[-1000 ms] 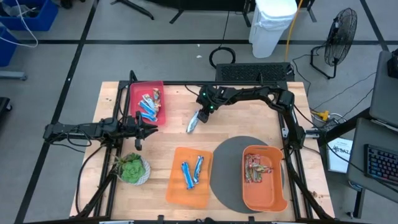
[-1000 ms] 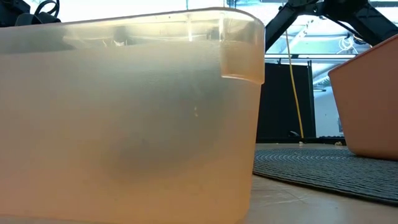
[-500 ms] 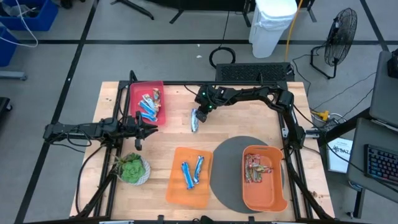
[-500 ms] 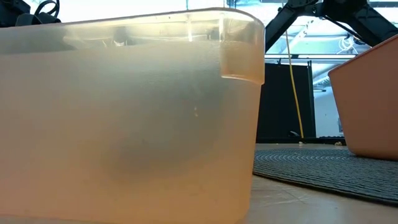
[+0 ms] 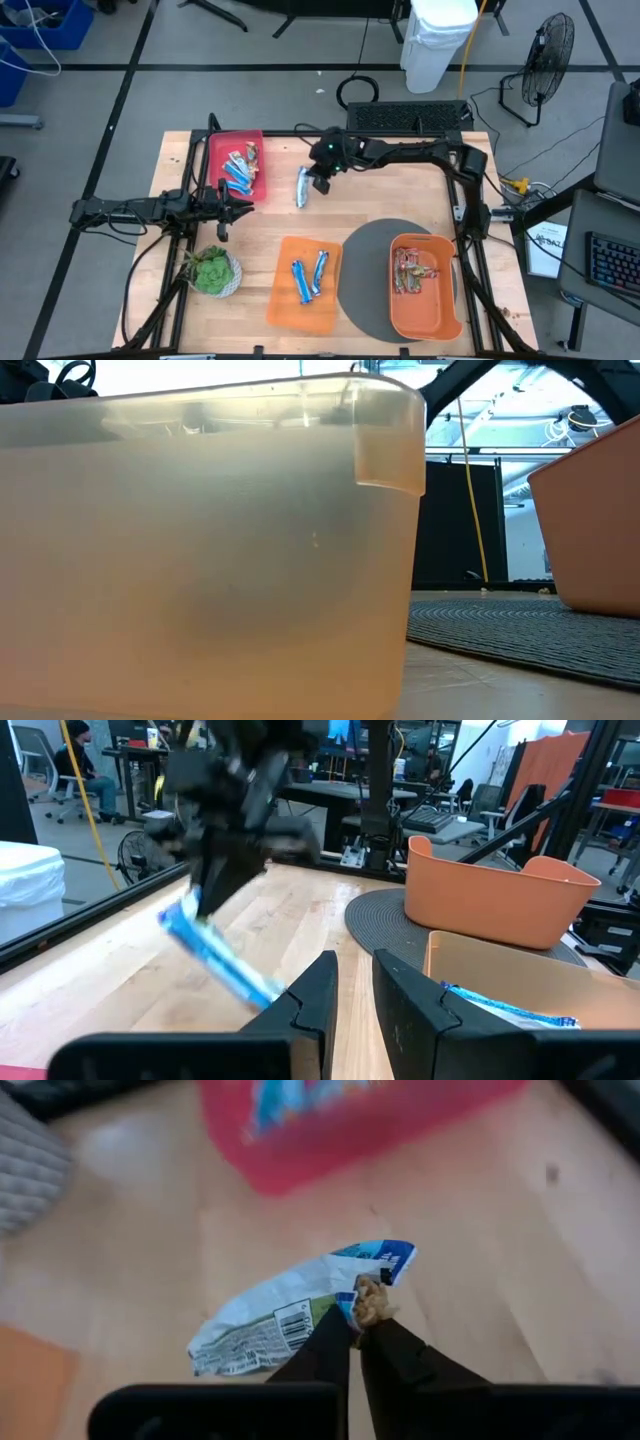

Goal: Pick and place Granola Bars by type
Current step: Put the blue granola bar into the left orange bin

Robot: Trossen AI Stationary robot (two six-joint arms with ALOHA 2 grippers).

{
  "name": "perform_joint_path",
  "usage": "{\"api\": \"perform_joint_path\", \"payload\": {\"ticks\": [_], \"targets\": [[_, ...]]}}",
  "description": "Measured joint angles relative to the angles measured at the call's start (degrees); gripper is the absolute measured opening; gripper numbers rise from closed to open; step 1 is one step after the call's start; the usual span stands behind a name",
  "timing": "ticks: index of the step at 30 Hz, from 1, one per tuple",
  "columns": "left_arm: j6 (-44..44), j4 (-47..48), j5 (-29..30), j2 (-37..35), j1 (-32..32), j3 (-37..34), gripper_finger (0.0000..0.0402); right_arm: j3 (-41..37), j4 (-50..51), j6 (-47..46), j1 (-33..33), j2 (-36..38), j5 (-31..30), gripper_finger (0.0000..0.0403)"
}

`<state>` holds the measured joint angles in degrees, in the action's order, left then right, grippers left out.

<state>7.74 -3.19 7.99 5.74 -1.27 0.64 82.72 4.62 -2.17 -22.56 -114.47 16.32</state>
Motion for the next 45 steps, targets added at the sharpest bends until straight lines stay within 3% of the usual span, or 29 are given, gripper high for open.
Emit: {"api": "perform_joint_path", "payload": {"ticks": [9, 15, 28, 37, 45], "targets": [[0.0, 0.0, 0.0, 0.0, 0.0, 0.0, 0.0072, 0.0, 3.3, 3.2, 4.3, 11.3, -2.1, 0.0004], [0.0, 0.0, 0.0, 0.0, 0.0, 0.0, 0.0072, -0.6, 8.0, 5.7, 10.7, 18.1, -9.2, 0.0004], [0.0, 0.0, 0.0, 0.0, 0.0, 0.0, 0.0072, -11.5, 7.6, 5.9, 28.3, 30.6, -22.6, 0.0004], [0.0, 0.0, 0.0, 0.0, 0.0, 0.0, 0.0072, -22.1, 6.3, 4.1, 37.8, 35.2, -20.1, 0.0004], [0.0, 0.0, 0.0, 0.0, 0.0, 0.0, 0.0072, -29.5, -11.0, -0.4, 42.3, 35.0, -13.1, 0.0004]]}}
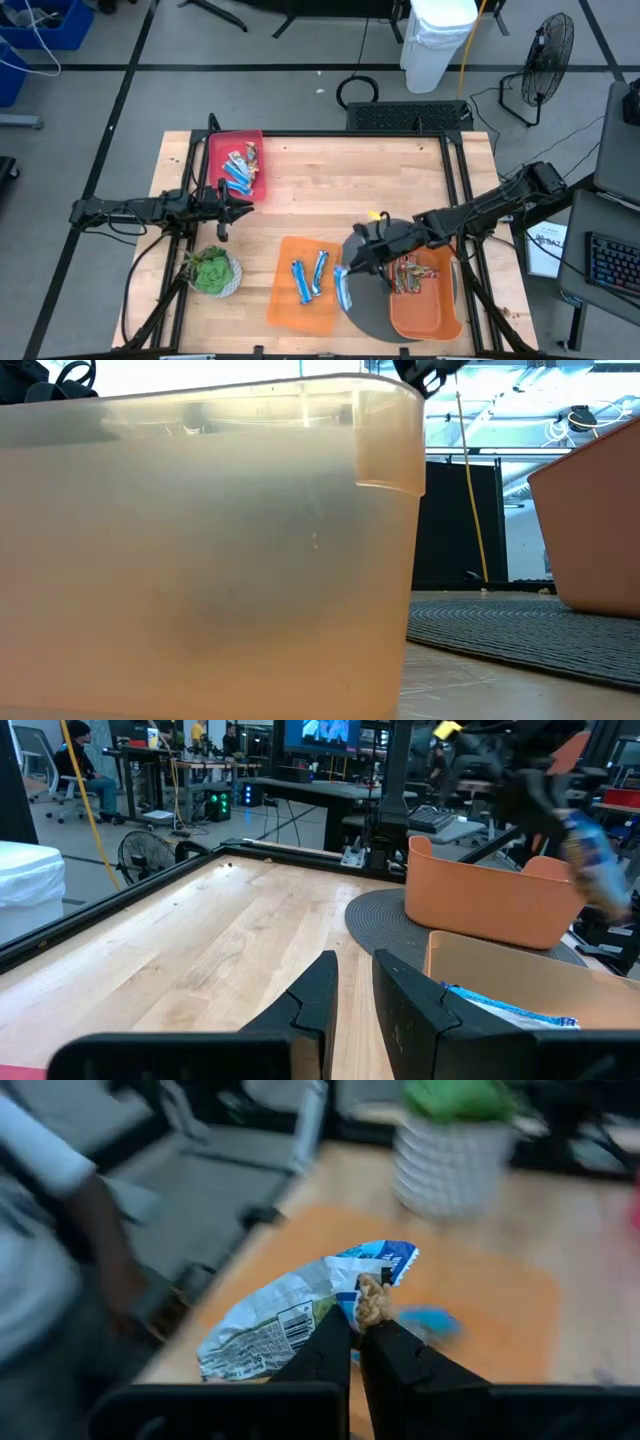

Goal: Pick and place Granola Bars by type
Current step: Put the blue granola bar into the left orange bin

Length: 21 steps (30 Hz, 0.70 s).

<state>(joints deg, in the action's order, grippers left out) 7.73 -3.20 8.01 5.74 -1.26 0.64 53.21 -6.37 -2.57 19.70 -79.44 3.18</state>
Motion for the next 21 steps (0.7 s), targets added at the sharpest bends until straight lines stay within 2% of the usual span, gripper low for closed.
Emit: {"api": "perform_joint_path", "payload": {"ticks": [5, 9, 16, 21], "targets": [[0.0, 0.0, 0.0, 0.0, 0.0, 0.0, 0.0072, -1.7, -11.0, -0.4, 1.5, -0.1, 7.3, 0.0004], [0.0, 0.0, 0.0, 0.0, 0.0, 0.0, 0.0072, -1.7, -17.1, -0.7, 2.8, -0.1, 10.5, 0.0004], [0.0, 0.0, 0.0, 0.0, 0.0, 0.0, 0.0072, 1.5, -16.5, -0.4, 3.7, -0.1, 10.6, 0.0004], [0.0, 0.0, 0.0, 0.0, 0.0, 0.0, 0.0072, 6.1, -10.7, 0.6, 3.7, -0.1, 10.5, 0.0004]]}}
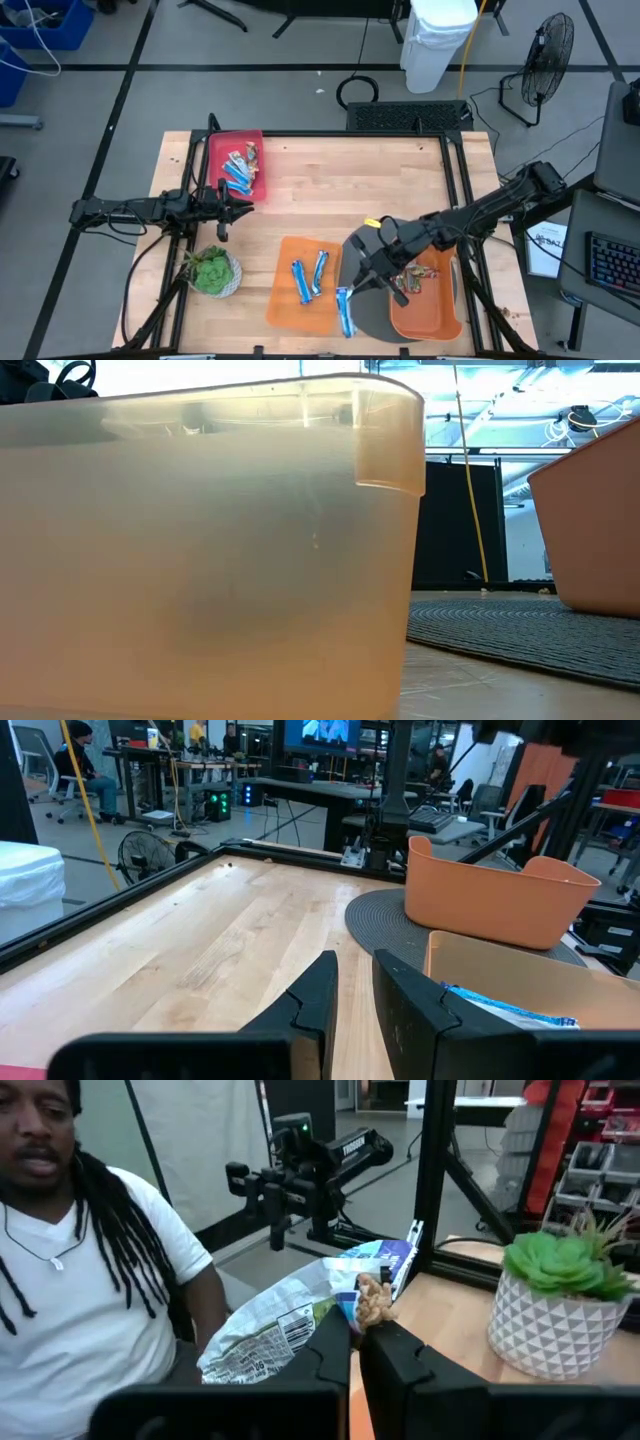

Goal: Pick and place Granola Bars by type
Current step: Put the blue granola bar into the left orange bin

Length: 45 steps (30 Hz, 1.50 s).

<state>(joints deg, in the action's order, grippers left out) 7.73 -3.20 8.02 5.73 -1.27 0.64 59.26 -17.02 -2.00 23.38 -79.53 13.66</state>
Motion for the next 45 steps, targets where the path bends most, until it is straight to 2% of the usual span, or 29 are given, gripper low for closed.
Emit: {"api": "perform_joint_path", "payload": {"ticks": [8, 13, 19, 24, 29, 35, 40, 45], "targets": [[0.0, 0.0, 0.0, 0.0, 0.0, 0.0, 0.0072, 5.9, 4.8, 3.3, -0.5, -0.1, 0.1, 0.0004], [0.0, 0.0, 0.0, 0.0, 0.0, 0.0, 0.0072, 6.1, 4.6, 4.3, -3.0, -1.6, 0.1, 0.0004], [0.0, 0.0, 0.0, 0.0, 0.0, 0.0, 0.0072, 6.1, 4.9, 3.8, -6.9, -11.4, 0.0, 0.0004], [0.0, 0.0, 0.0, 0.0, 0.0, 0.0, 0.0072, 6.0, 0.6, 1.0, -9.6, -21.0, -0.1, 0.0004], [0.0, 0.0, 0.0, 0.0, 0.0, 0.0, 0.0072, 6.0, -0.7, -1.9, -12.0, -26.1, 0.0, 0.0004], [0.0, 0.0, 0.0, 0.0, 0.0, 0.0, 0.0072, 6.0, 0.2, -2.2, -14.0, -27.5, -0.3, 0.0004], [0.0, 0.0, 0.0, 0.0, 0.0, 0.0, 0.0072, 6.0, 3.2, -2.4, -15.1, -27.5, -4.8, 0.0004], [0.0, 0.0, 0.0, 0.0, 0.0, 0.0, 0.0072, 6.0, 4.1, -5.9, -15.9, -27.5, -4.9, 0.0012]]}}
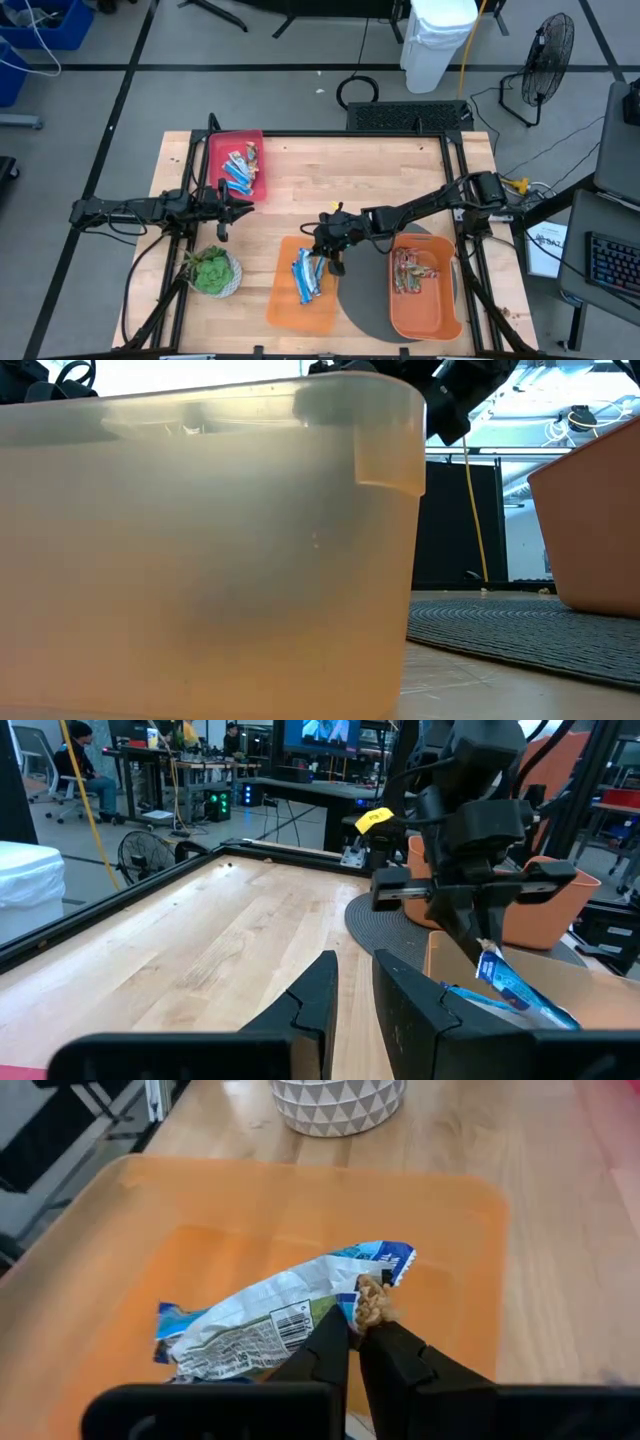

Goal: Pick and place Granola Bars by type
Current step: Put the blue granola bar into the left orange bin, then return to Home Position

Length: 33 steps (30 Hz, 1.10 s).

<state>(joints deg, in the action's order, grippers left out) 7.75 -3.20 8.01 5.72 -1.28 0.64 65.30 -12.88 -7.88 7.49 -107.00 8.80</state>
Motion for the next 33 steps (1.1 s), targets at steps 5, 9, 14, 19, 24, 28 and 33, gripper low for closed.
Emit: {"api": "perform_joint_path", "payload": {"ticks": [5, 9, 14, 19, 24, 28, 33], "targets": [[0.0, 0.0, 0.0, 0.0, 0.0, 0.0, 0.0072, 0.0, -0.3, -1.1, 0.0, 0.0, 0.1, 0.0043], [0.0, 0.0, 0.0, 0.0, 0.0, 0.0, 0.0072, 0.0, -0.3, -0.8, 0.0, 0.0, 0.2, 0.0071], [0.0, 0.0, 0.0, 0.0, 0.0, 0.0, 0.0072, 0.0, -0.6, -0.7, 0.0, 0.0, 0.2, 0.0095], [0.0, 0.0, 0.0, 0.0, 0.0, 0.0, 0.0072, -0.1, -0.3, -0.2, 0.0, 1.1, 0.2, 0.0103], [0.0, 0.0, 0.0, 0.0, 0.0, 0.0, 0.0072, -0.1, 4.9, 1.0, 0.0, 7.2, 0.2, 0.0097], [0.0, 0.0, 0.0, 0.0, 0.0, 0.0, 0.0072, -0.1, 13.3, 1.5, 0.0, 14.2, 0.0, 0.0092], [0.0, 0.0, 0.0, 0.0, 0.0, 0.0, 0.0072, -0.1, 24.7, 2.1, 0.0, 23.1, 0.0, 0.0091]]}}
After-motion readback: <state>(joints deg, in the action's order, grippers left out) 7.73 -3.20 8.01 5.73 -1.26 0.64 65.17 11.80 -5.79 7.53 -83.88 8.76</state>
